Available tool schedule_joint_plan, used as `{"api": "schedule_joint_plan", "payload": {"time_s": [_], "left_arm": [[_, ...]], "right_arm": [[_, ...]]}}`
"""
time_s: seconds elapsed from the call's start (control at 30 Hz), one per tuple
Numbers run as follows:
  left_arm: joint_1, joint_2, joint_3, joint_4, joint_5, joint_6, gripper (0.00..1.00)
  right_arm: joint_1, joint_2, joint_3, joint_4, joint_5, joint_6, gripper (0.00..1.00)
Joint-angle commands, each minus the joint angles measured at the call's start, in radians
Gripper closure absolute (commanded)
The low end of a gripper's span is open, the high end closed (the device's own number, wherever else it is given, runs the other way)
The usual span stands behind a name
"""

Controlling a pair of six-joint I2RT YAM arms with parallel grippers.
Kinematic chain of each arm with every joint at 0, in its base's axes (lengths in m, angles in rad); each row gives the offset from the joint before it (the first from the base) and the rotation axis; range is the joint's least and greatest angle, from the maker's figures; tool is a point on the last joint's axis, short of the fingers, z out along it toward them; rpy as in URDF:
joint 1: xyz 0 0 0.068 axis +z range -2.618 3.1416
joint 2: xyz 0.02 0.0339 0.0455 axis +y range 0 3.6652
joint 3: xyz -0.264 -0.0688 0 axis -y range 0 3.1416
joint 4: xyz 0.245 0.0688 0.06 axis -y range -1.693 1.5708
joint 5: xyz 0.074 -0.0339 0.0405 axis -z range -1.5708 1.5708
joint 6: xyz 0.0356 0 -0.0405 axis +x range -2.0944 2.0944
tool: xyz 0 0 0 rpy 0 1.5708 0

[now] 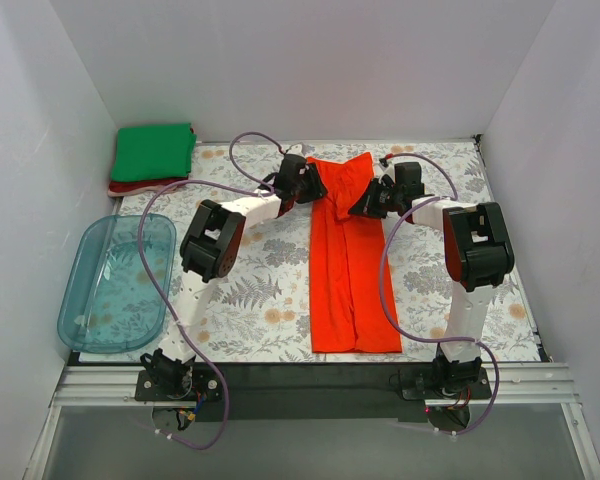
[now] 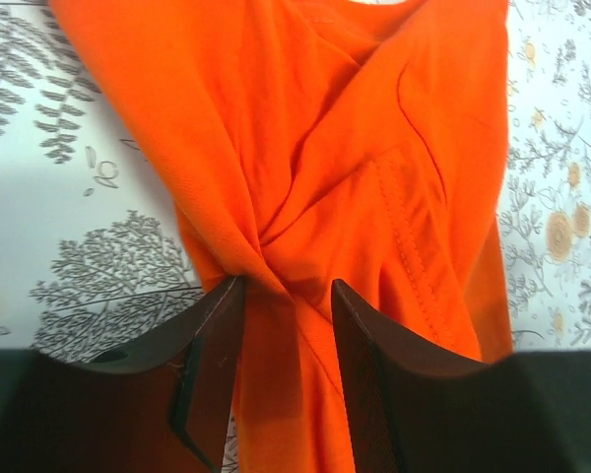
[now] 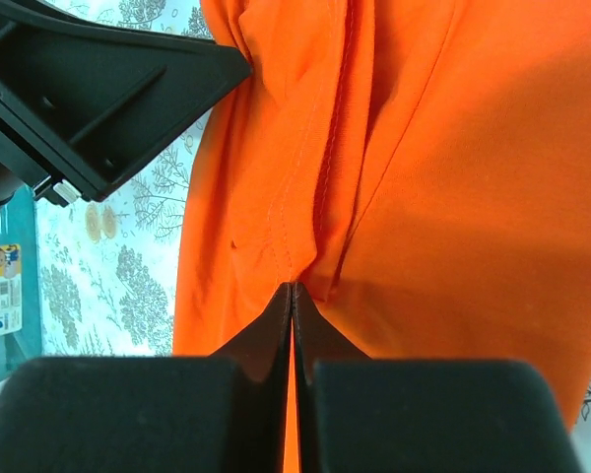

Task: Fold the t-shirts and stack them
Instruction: Fold the tshirt

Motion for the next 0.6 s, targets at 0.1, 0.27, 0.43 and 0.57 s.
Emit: {"api": "schedule_joint_plan", "payload": {"time_s": [0.1, 0.27, 0.43, 0.57], "left_arm": [[0.003, -0.107, -0.036, -0.036, -0.154, 0.064, 0.59], [0.003, -0.13, -0.028, -0.08, -0.219, 0.079, 0.58], [0.003, -0.171, -0.037, -0.089, -0.227, 0.085, 0.55], [0.002, -0.199, -0.061, -0.091, -0.228, 0.11, 0.51]], "right_arm": [[-0.006, -0.062, 0.009, 0.006, 0.009, -0.055, 0.99], [-0.005, -0.07, 0.044, -0.061, 0.025, -0.12, 0.99], [-0.003, -0.074, 0.081, -0.126, 0.043, -0.173, 0.99], [-0.005, -0.071, 0.097, -0.15, 0.057, -0.209, 0.99]]}}
